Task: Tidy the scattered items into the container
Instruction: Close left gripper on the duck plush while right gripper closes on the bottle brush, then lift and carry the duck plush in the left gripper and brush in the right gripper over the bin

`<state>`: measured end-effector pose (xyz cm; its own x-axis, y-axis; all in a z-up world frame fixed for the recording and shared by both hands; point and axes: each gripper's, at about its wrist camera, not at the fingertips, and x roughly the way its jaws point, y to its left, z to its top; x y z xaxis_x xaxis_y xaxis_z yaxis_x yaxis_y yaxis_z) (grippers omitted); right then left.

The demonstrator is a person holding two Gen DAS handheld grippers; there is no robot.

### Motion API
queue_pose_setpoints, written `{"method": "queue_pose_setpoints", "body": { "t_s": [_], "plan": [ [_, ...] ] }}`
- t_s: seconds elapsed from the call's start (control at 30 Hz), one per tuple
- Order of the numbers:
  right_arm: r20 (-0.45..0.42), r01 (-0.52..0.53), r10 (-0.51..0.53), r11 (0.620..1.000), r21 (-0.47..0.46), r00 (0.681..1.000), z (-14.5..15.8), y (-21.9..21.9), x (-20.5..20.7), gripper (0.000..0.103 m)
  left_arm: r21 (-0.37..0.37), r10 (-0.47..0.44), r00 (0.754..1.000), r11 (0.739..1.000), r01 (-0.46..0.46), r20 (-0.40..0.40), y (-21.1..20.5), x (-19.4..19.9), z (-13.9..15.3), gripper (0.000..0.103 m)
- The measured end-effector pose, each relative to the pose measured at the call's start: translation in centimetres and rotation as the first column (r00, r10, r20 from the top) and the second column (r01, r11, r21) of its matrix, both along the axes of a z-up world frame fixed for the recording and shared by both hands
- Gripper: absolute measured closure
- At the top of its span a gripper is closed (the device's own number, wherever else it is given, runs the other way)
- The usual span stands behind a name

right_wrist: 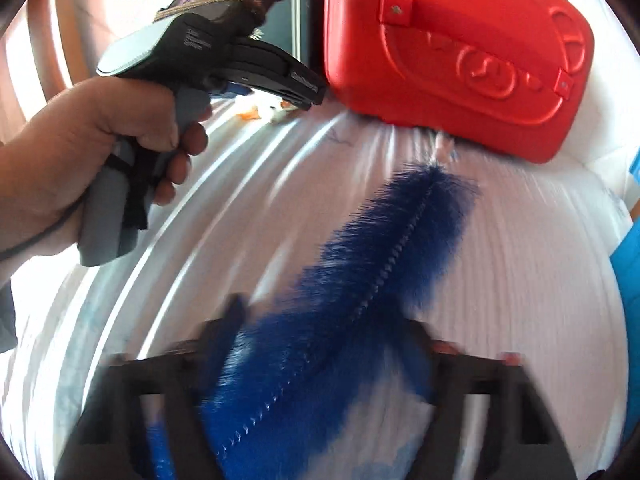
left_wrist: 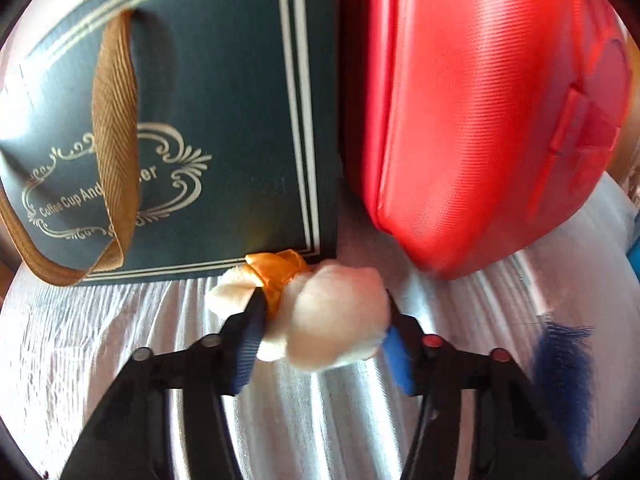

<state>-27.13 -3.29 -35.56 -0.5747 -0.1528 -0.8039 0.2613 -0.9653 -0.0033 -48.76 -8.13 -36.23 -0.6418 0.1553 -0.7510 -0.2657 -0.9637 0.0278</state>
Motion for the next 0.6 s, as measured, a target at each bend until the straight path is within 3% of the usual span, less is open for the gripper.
{"method": "queue_pose_setpoints", "body": {
  "t_s": [0.13,0.37,0.6],
  "plan": [
    [0.038,0.042,-0.039,0.996,-0.074,0.998,0.3,1.5,0.1,0.080,0.027,0.008,1.000,1.000,-0.007,-0.012,-0.5,1.3,0.7,0.065],
    [0.072,0.066,-0.058,0.992,-0.104,0.996,1.0,3.3,1.7,0.087,0.068,0.018,0.999,0.998,-0.015,-0.038,-1.5,5.4,2.0,0.068],
    [0.098,0.067,-0.059,0.994,-0.081,0.993,1.7,5.6,4.6,0.089,0.079,0.033,0.999,0.996,-0.031,-0.018,-3.2,9.7,1.6,0.068]
  ]
}}
